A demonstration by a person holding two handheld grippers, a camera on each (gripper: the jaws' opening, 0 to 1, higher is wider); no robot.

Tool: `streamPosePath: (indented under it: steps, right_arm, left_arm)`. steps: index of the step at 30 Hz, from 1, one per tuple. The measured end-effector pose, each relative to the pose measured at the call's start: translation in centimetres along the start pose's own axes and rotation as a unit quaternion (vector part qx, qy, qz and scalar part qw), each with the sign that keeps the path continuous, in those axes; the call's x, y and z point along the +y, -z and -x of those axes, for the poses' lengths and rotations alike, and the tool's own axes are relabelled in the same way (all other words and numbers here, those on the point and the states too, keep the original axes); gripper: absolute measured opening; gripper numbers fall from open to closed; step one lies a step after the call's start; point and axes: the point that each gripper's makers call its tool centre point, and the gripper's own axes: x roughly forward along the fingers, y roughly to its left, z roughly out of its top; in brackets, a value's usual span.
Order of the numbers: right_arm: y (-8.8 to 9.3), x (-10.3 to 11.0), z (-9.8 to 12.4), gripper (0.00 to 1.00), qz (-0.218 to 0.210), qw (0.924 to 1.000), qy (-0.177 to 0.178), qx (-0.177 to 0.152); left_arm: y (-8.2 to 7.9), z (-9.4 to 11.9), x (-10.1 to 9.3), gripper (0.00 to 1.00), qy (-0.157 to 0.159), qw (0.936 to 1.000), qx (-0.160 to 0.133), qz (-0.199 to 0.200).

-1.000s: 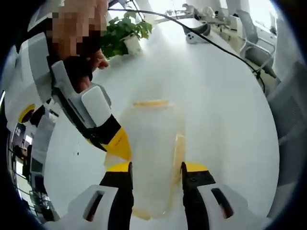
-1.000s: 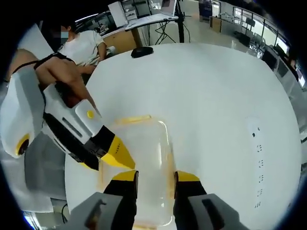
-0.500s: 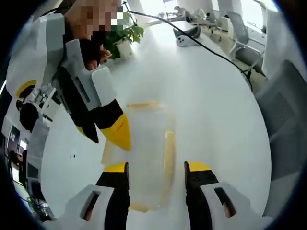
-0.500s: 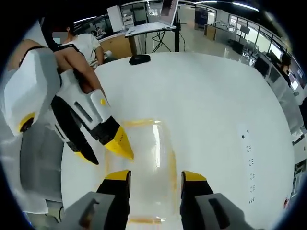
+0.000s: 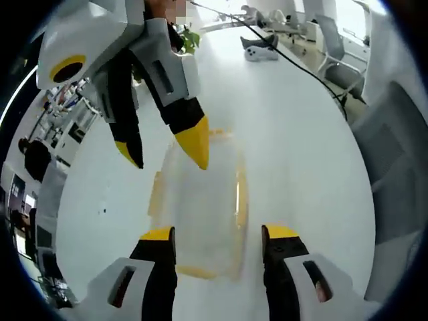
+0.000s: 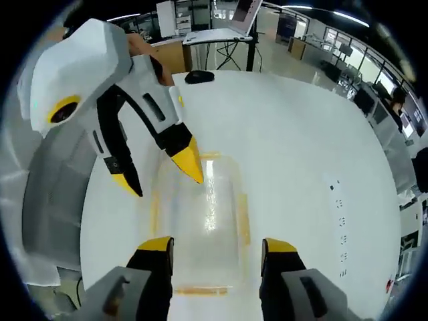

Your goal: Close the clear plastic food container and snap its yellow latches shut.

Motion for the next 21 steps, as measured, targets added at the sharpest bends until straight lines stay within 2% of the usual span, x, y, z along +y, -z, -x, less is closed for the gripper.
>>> streamPosePath:
  steps: [15, 21]
  right_arm:
    - [2.1, 1.5, 0.2, 0.64, 0.002, 0.9999, 0.014, 0.001]
    - [3.0, 2.0, -0.1, 0.70, 0.006, 0.9998, 0.015, 0.010]
  left_arm:
    - [1.3, 0.1, 2.0, 0.58, 0.007, 0.9994, 0.027, -0.022]
    - [1.4, -0.5, 2.6, 0.66, 0.011, 0.9988, 0.034, -0.034]
